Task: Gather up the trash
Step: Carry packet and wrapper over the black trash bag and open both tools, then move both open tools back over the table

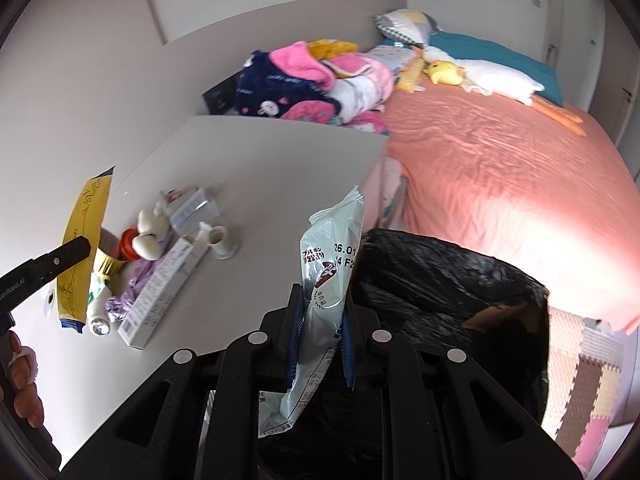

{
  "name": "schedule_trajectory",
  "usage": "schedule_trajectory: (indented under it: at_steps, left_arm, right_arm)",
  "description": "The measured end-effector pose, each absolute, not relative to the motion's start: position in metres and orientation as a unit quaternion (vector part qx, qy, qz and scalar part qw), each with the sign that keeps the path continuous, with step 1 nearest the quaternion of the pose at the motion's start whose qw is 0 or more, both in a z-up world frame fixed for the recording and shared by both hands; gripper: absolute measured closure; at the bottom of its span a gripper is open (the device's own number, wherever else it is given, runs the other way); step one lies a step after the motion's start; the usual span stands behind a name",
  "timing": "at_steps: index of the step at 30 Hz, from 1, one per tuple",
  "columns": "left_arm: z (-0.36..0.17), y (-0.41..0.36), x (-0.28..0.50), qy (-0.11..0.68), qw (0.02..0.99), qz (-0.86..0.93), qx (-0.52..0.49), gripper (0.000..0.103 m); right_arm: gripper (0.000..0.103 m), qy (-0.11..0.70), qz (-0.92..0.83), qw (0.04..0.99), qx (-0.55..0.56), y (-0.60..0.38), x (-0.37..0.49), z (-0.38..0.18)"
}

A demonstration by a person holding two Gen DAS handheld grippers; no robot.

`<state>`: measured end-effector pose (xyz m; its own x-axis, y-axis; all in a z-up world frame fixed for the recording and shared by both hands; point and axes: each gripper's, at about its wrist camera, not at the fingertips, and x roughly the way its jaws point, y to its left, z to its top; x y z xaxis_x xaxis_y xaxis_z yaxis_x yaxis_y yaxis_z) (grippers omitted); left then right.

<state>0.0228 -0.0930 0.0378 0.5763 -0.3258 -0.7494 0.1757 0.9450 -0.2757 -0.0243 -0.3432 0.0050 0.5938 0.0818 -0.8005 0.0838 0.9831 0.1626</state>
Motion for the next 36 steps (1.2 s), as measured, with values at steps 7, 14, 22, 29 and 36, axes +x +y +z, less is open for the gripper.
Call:
schedule_trajectory:
  at_steps: [7, 14, 22, 29, 36]
  left_arm:
    - [0.039, -0.141, 0.024, 0.442, 0.872, -0.200, -0.063, 0.088]
    - [0.036, -0.183, 0.019, 0.451, 0.854, -0.255, -0.043, 0.088]
    - [0.026, -0.227, 0.016, 0.471, 0.826, -0.308, -0.029, 0.088]
    - [-0.002, -0.264, 0.014, 0.530, 0.771, -0.354, 0.009, 0.017]
    - [-0.012, -0.271, 0.020, 0.547, 0.749, -0.373, 0.001, 0.017]
  right_arm:
    - [0.084, 0.442, -0.039, 0.889, 0.110, -0.377, -0.042, 0.007]
    - [0.084, 0.438, -0.069, 0.888, 0.123, -0.406, -0.059, 0.009]
    - [0.084, 0.437, -0.086, 0.884, 0.143, -0.435, -0.072, 0.007]
    - [0.036, 0.395, -0.094, 0.895, 0.187, -0.457, -0.089, 0.018]
    - [0.036, 0.388, -0.101, 0.894, 0.201, -0.466, -0.089, 0.020]
